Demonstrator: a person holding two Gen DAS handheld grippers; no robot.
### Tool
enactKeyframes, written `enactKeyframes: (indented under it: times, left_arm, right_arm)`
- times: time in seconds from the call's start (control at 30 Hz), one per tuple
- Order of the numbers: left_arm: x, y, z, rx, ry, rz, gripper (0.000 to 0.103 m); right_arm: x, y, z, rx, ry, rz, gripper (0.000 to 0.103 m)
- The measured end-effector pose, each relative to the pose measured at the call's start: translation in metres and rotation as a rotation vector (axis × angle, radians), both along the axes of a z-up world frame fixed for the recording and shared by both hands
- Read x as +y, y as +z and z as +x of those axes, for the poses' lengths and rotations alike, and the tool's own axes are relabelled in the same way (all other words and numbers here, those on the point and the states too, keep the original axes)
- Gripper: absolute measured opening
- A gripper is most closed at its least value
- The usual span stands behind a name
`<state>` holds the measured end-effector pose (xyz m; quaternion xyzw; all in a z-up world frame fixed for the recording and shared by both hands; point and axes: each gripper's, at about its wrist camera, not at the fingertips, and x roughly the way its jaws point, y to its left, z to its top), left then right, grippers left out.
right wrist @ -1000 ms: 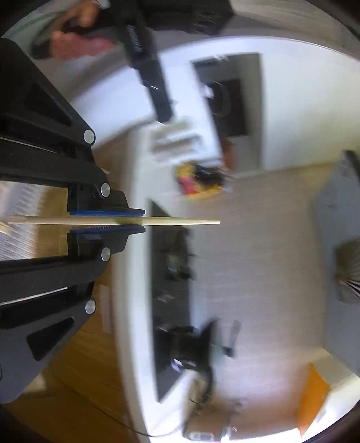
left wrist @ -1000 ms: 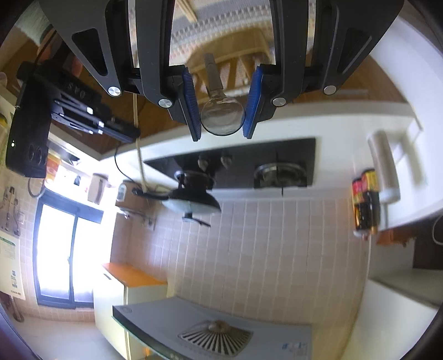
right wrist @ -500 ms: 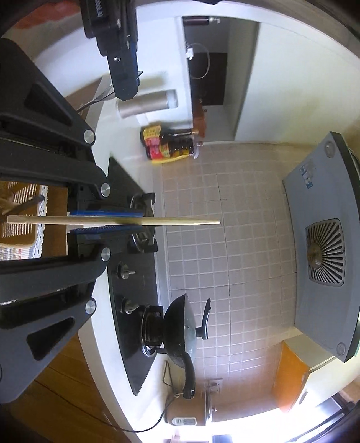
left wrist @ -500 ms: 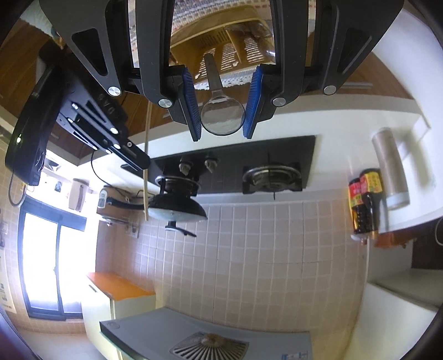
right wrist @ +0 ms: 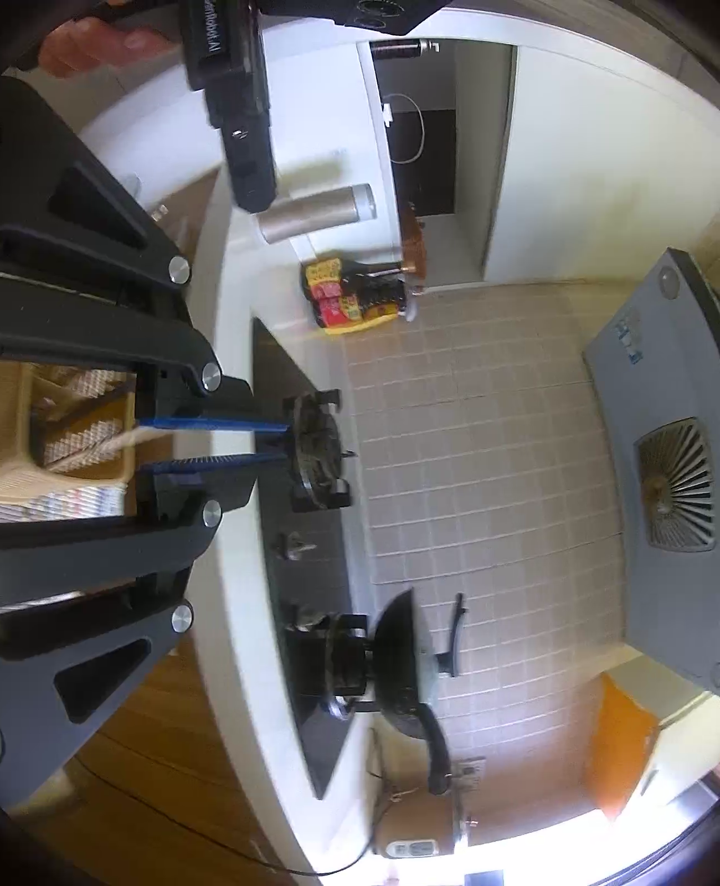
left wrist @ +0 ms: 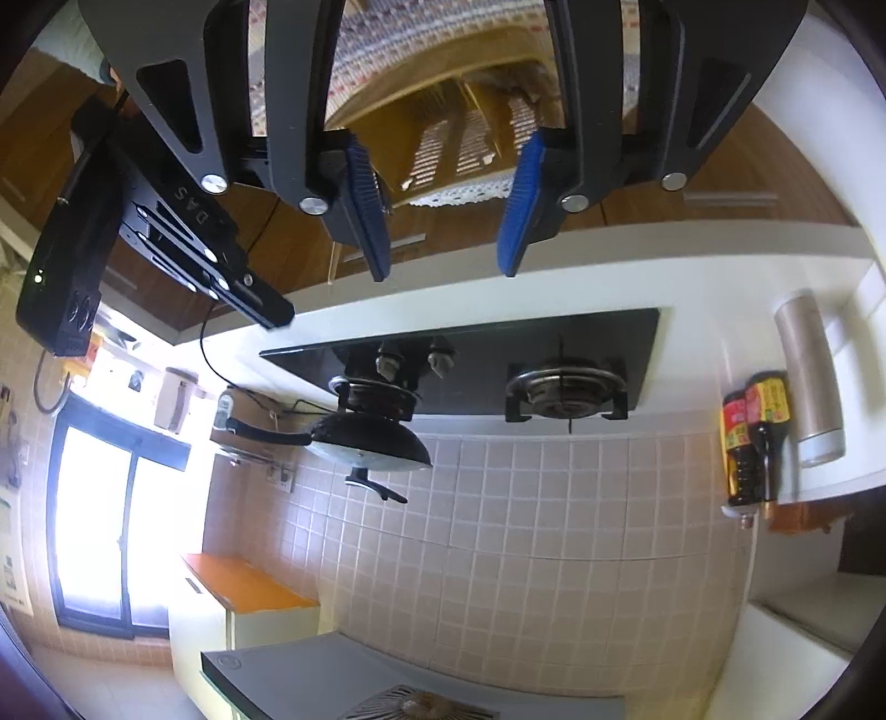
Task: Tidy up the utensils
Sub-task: 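Open the left tool to drop the spoon into the basket while the right tool releases the chopstick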
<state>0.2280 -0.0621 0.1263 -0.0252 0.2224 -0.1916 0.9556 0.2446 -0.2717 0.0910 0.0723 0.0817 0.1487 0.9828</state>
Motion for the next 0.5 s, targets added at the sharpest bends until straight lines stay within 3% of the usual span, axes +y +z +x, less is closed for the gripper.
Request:
enactKeyframes:
  times: [0.13,0.33,0.5]
  left_arm:
    - [0.014,0.015,-0.022,0.009,-0.012,-0.022,0.052]
    - [0.030,0.039,-0.076,0.005,-0.029,-0.004,0.067]
    - [0.041,0.048,-0.117,0.030,-0.004,0.060,0.071]
  right_arm:
    - [-0.007,0.005,-0.025,0.095,0.032,0.001,0.064]
    - [-0.007,0.023,-0.079,0.198,0.033,-0.053,0.066]
    - [0.002,0.030,-0.106,0.414,-0.020,-0.146,0.070]
